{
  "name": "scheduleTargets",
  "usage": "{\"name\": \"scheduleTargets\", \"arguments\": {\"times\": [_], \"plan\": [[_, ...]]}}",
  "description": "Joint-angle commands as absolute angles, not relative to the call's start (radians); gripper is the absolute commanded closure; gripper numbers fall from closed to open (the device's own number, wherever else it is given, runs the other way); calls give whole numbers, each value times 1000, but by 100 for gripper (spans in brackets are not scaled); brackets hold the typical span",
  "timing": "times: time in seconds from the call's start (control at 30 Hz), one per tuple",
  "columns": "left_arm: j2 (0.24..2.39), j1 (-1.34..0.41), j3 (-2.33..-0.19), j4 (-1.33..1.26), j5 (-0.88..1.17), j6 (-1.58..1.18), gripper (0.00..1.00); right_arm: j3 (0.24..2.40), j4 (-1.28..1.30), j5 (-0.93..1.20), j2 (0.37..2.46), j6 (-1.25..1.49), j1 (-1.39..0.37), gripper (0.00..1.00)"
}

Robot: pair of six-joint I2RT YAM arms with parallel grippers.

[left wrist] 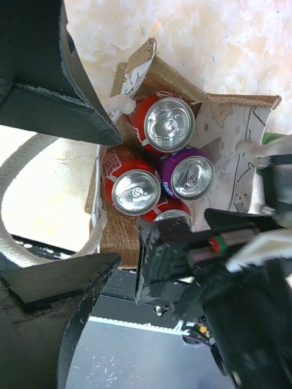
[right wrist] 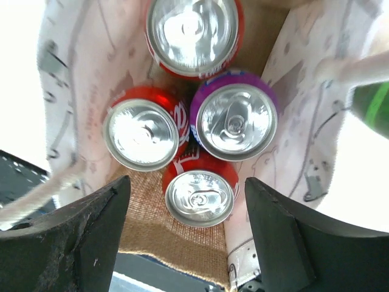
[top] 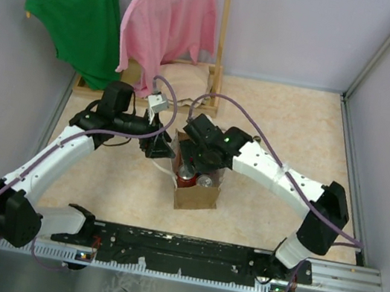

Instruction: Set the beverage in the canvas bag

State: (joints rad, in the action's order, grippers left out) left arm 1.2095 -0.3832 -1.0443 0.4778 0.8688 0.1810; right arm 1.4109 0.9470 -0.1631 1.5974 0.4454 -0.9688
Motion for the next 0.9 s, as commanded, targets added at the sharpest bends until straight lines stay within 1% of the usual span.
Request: {"name": "scheduleTargets", "arguments": {"times": [0.0,0.23,0.4,0.47,0.6,0.73,0.87], "plan": [[1215,-375,-1039,460,896,198,23,1554,932,-263,1529,431,-979,25],[1230,-376,-1047,446,907,194,23,1685,782,-445,1492,380,-965,26],[1228,-374,-1056,448,898,193,22,1819,835,-497,1545,365,-833,27],[1222,-371,-1057,449,888,190,22,1866,889,-484,1568,379,-754,28],[1215,-350,-1052,451,882,161,23,1949,1092,-424,1661,406,-607,30],[1213,-332,-1051,454,883,151,23,1900,1189,-347,1715,393,-525,31],[1211,-321,-1052,464,883,157,22,1845,1214,-258,1728,391,-462,37]]}}
